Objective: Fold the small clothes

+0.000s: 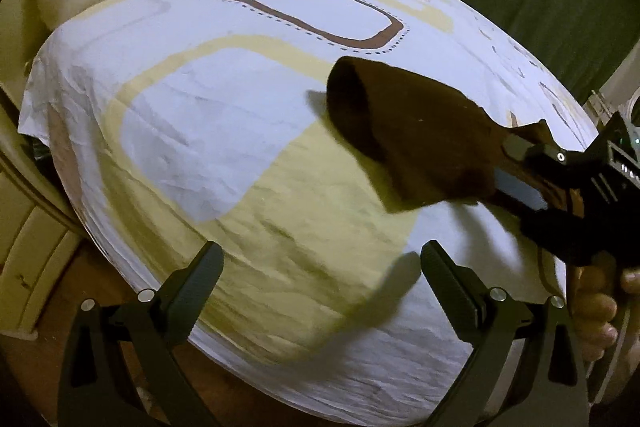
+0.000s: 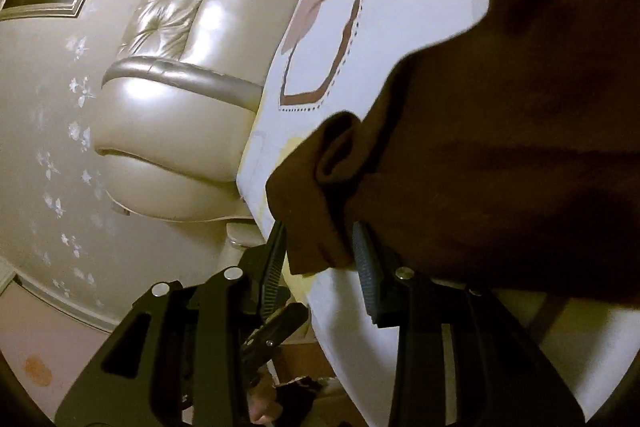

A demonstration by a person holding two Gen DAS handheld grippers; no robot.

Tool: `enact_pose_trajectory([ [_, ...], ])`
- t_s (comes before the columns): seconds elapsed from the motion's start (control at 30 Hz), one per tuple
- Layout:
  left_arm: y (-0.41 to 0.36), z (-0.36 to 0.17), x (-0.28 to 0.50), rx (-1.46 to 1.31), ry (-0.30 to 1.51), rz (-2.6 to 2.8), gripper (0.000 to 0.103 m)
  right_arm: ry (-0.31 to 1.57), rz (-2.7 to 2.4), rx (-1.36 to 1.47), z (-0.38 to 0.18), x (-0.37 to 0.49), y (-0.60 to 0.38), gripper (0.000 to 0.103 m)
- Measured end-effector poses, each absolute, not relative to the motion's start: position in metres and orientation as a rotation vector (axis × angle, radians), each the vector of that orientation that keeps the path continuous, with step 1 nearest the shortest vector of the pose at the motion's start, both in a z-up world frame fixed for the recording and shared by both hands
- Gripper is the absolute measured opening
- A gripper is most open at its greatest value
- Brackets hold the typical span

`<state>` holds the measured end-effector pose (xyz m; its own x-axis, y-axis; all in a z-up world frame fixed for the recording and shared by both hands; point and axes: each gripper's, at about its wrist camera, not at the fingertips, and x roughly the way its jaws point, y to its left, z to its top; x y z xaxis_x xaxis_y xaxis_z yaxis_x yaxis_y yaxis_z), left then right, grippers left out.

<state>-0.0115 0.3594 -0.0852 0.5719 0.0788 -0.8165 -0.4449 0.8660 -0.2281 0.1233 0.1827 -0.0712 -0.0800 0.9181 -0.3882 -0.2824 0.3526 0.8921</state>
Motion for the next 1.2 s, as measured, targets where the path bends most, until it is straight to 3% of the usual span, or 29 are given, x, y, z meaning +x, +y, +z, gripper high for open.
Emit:
enact_pose_trajectory([
  [0.17,0.363,-0.087,-0.017,-0.449,0.916,0.325,0.098,1.265,1.131,0.624,-0.071,0.119,0.198,0.032],
  [0.23,0.364,-0.086,-0.019,-0.456,0.916,0.331,0.098,1.271,1.132,0.587,-0.069,0.116,0.204,0.004],
  [0.43,0.360,-0.073,-0.021,-0.445,0.897,0.325,0.098,1.226,1.166,0.549,-0.033,0.115,0.191,0.004],
  [0.77,0.275,-0.037,0.009,-0.309,0.843,0.224,0.098,1.068,1.223,0.615,0.099,0.167,0.125,0.004],
  [1.2,0.184,-0.067,0.072,-0.564,0.937,0.463,0.098,0.893,1.207,0.668,0.178,0.195,0.039,0.004],
])
